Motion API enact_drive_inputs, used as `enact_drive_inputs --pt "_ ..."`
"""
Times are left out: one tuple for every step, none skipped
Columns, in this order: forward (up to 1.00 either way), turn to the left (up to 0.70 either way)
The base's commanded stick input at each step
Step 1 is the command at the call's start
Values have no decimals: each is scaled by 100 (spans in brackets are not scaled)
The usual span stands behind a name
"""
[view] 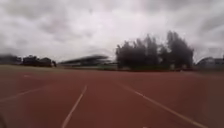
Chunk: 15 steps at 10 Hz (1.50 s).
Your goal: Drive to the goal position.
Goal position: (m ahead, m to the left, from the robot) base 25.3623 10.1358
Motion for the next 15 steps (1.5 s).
enact_drive_inputs --pt "70 0" --pt "70 0" --pt "70 0" --pt "70 0" --pt "70 0" --pt "70 0" --pt "70 0" --pt "70 0" --pt "70 0" --pt "70 0" --pt "70 0" --pt "70 0" --pt "70 0" --pt "70 0" --pt "70 0"
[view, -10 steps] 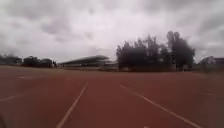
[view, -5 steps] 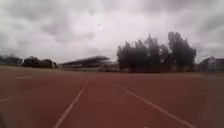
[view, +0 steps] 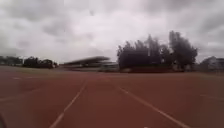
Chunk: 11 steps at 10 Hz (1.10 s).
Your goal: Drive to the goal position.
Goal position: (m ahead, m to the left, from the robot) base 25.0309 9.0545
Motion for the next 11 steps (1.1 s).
enact_drive_inputs --pt "70 0" --pt "70 0" --pt "70 0" --pt "70 0" --pt "70 0" --pt "70 0" --pt "70 0" --pt "70 0" --pt "70 0" --pt "70 0" --pt "70 0"
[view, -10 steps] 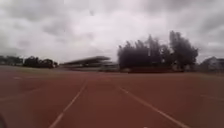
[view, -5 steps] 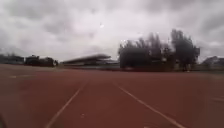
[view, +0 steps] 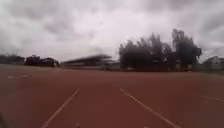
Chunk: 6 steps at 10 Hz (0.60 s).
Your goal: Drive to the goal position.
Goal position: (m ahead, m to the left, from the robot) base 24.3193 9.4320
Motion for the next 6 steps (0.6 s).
enact_drive_inputs --pt "70 0" --pt "70 0" --pt "70 0" --pt "70 0" --pt "70 0" --pt "70 0"
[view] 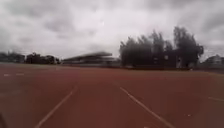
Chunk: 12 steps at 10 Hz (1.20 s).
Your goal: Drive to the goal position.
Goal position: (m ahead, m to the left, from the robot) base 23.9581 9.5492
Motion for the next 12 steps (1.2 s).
enact_drive_inputs --pt "70 0" --pt "70 0" --pt "70 0" --pt "70 0" --pt "70 0" --pt "70 0" --pt "70 0" --pt "70 0" --pt "70 0" --pt "70 0" --pt "70 0" --pt "70 0"
